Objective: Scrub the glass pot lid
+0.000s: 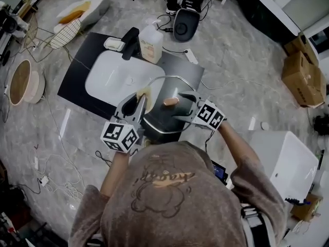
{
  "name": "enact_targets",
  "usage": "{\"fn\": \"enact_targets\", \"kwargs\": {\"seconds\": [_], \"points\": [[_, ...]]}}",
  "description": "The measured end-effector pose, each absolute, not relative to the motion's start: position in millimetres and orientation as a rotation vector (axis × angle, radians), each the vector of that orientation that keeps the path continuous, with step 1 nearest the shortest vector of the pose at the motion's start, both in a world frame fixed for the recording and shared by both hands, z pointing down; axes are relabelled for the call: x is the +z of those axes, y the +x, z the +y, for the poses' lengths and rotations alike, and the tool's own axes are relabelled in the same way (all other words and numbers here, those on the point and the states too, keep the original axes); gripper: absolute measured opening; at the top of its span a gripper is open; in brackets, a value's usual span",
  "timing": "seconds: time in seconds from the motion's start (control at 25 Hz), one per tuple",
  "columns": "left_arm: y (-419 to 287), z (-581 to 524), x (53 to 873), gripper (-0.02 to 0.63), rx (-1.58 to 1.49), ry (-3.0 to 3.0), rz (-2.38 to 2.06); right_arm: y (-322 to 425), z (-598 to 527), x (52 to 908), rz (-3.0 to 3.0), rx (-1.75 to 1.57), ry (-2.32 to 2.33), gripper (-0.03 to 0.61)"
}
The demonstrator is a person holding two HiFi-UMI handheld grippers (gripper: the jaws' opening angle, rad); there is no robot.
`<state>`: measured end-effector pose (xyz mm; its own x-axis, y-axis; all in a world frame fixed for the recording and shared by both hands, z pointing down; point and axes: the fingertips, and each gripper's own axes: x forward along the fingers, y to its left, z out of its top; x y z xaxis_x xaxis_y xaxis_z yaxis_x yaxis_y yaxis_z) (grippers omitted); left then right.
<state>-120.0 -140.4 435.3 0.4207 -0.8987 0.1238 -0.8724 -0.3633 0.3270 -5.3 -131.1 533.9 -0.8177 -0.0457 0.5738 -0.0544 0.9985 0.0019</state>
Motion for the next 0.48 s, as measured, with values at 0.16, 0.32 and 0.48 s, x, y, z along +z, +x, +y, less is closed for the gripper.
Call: {"fn": "enact_targets", "kwargs": {"seconds": [0.16,0.32,0.48], "points": [[-126,-140,437,0.074,-0.096,2.327,-1.544,-14,-137,566,-2.441,-0.05,-0.043,0.365],[-135,-137,436,0.074,-0.093,2.298,-1.58,-21,-139,594,-2.361,-0.112,-0.15,0.348],[-143,-133,439,0.074,-0.091,2.269,-1.612,-26,-146,610,-2.321,-0.135,-0.21,0.304]]}}
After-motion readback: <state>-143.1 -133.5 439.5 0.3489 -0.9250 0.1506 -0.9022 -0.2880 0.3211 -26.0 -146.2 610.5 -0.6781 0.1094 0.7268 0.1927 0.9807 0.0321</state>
